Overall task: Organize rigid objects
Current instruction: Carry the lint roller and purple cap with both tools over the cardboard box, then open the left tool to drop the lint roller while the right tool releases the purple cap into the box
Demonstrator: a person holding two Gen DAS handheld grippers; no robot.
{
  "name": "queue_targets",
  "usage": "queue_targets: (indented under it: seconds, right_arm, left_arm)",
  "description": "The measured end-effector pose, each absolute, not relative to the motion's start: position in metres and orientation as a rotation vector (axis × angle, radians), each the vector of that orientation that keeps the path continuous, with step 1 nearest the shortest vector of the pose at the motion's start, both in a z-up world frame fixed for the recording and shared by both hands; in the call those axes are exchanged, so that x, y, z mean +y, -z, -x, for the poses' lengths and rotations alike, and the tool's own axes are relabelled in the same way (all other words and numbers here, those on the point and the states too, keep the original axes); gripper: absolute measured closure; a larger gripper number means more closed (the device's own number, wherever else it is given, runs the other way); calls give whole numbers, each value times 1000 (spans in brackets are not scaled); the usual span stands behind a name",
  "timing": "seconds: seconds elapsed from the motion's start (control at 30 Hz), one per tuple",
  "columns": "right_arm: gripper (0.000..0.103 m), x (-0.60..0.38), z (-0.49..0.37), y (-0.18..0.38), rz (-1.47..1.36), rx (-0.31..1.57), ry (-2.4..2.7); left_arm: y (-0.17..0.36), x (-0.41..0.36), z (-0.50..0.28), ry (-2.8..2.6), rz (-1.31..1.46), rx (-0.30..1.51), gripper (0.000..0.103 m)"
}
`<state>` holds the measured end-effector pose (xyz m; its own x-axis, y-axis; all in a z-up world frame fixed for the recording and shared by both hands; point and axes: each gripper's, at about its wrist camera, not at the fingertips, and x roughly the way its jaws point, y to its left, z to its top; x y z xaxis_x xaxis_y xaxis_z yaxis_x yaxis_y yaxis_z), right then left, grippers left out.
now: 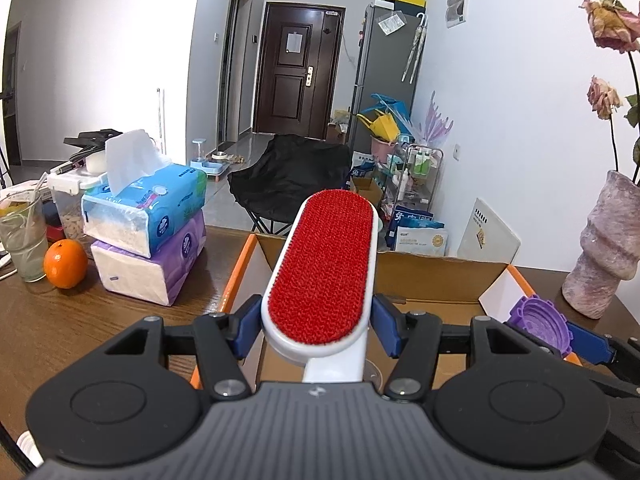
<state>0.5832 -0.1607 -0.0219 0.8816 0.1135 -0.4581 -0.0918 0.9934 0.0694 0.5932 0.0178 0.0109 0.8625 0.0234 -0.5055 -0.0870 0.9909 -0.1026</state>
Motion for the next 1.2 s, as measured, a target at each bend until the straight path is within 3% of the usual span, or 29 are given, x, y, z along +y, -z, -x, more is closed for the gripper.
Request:
queue_targets:
  seconds: [0.9, 0.93, 0.97, 1.0, 1.03, 1.07, 1.1, 1.2]
  right_arm:
    - [50, -158, -609, 46, 20, 562, -106]
    - [50, -158, -609, 47, 22, 576, -109]
    - [49, -157, -610, 48, 22, 587, -110]
    - [41, -157, -610, 48, 22, 596, -107]
    - [20, -158, -610, 49, 20, 603, -98]
    - [10, -158, -610, 48, 18, 600, -83]
    - [0, -159, -608, 47, 17, 587, -65]
    - [0, -163, -605, 44, 13, 583, -55]
  left_arm:
    - [12, 15, -626, -53, 69, 602, 43]
    - [13, 15, -626, -49, 71, 617, 40]
    - [13, 15, -626, -47, 67, 621, 27]
    - [12, 16, -624, -50, 63, 619, 19]
    - [9, 17, -620, -60, 63, 605, 8]
    - [3, 20, -614, -71, 67, 573, 0]
    - [-2, 21, -609, -79, 69, 555, 0]
    - [-13, 28, -597, -70, 86, 523, 0]
